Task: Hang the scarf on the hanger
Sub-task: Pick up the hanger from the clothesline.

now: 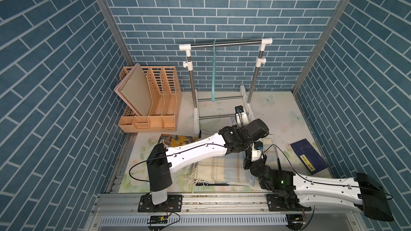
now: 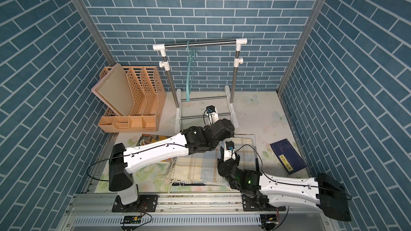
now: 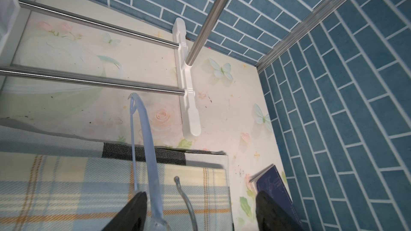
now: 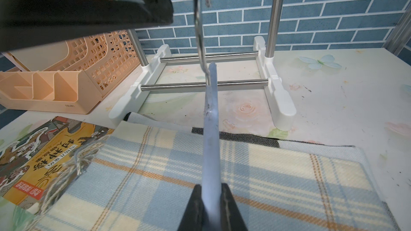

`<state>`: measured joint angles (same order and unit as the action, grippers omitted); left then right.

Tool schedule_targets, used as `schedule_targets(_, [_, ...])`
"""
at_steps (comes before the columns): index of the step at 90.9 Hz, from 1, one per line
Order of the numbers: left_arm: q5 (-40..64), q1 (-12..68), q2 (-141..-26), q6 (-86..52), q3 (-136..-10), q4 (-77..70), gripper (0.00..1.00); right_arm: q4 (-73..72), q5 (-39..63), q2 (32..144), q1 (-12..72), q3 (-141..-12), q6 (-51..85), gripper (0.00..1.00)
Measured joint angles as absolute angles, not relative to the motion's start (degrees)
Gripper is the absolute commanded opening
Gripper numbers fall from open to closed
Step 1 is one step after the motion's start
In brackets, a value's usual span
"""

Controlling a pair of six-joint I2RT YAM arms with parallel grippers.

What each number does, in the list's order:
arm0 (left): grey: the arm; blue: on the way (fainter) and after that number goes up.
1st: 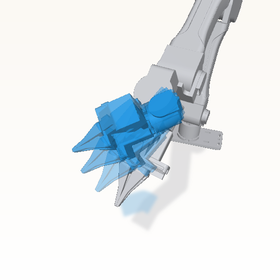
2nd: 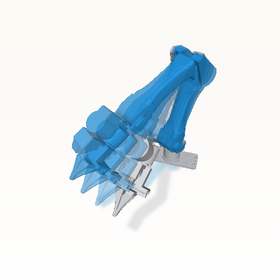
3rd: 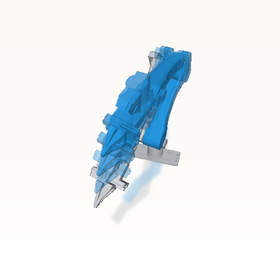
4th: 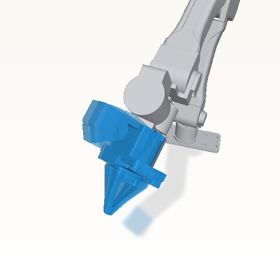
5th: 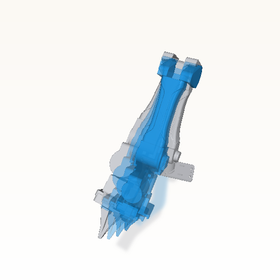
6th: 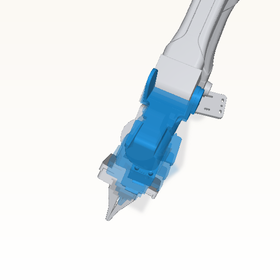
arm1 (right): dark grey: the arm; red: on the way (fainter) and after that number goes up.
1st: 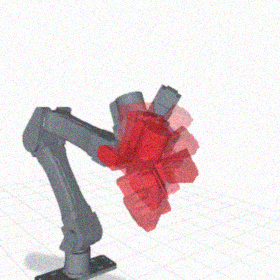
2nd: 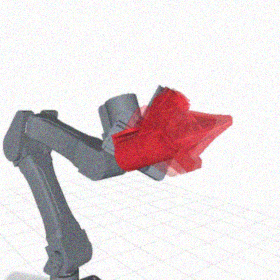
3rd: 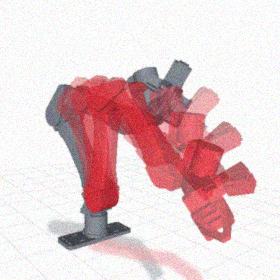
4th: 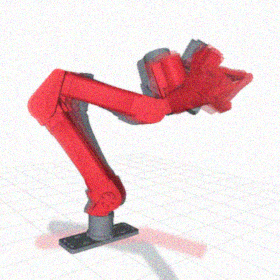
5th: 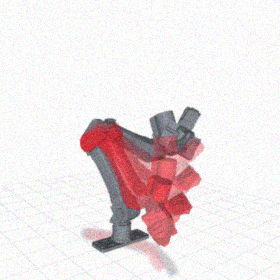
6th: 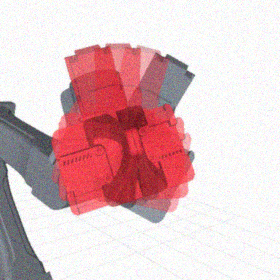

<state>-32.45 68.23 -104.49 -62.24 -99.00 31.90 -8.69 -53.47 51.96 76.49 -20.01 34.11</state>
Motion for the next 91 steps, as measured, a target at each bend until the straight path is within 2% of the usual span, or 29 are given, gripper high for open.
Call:
schedule_targets(14, [-32.47, 68.2, -105.56, -62.3, -100.36, 33.26, 0.59, -9.45, -53.78, 52.36, 76.51, -19.94, 33.58, 0.0])
schedule_targets(49, [-32.25, 68.12, -107.15, -62.06, -100.4, 34.13, 0.01, -10.5, -54.57, 52.23, 76.49, -18.94, 32.95, 0.0])
schedule_targets(70, [-32.51, 68.03, -107.04, -61.32, -100.25, 35.29, 0.0, -10.5, -55.48, 51.79, 76.29, -18.24, 32.69, 0.0])
schedule_targets(71, [-32.49, 68.01, -107.02, -61.25, -100.16, 35.2, 0.0, -10.5, -55.48, 51.79, 76.29, -18.24, 32.71, 0.02])
schedule_targets(74, [-32.49, 68.01, -106.8, -61.04, -99.74, 34.85, 0.0, -10.46, -55.42, 51.75, 76.29, -18.24, 32.71, 0.17])
schedule_targets(78, [-32.49, 68.01, -106.39, -60.75, -98.94, 34.35, 0.0, -10.24, -55.16, 51.66, 76.29, -18.24, 32.77, 0.44])
schedule_targets(83, [-32.42, 67.99, -105.78, -60.05, -97.69, 33.34, 0.0, -10.04, -54.11, 51.29, 76.34, -18.31, 32.73, 0.65])
schedule_targets(86, [-32.27, 67.92, -105.45, -59.59, -96.88, 32.45, 0.0, -9.72, -53.34, 51.03, 76.49, -18.52, 32.71, 0.92])
schedule_targets(88, [-32.14, 67.88, -105.25, -59.24, -96.33, 31.86, 0.0, -9.28, -52.66, 50.92, 76.51, -18.85, 32.73, 0.98])
schedule_targets(91, [-31.92, 67.88, -104.86, -58.65, -95.46, 30.87, 0.0, -8.51, -51.72, 50.87, 76.51, -19.44, 32.73, 0.99])
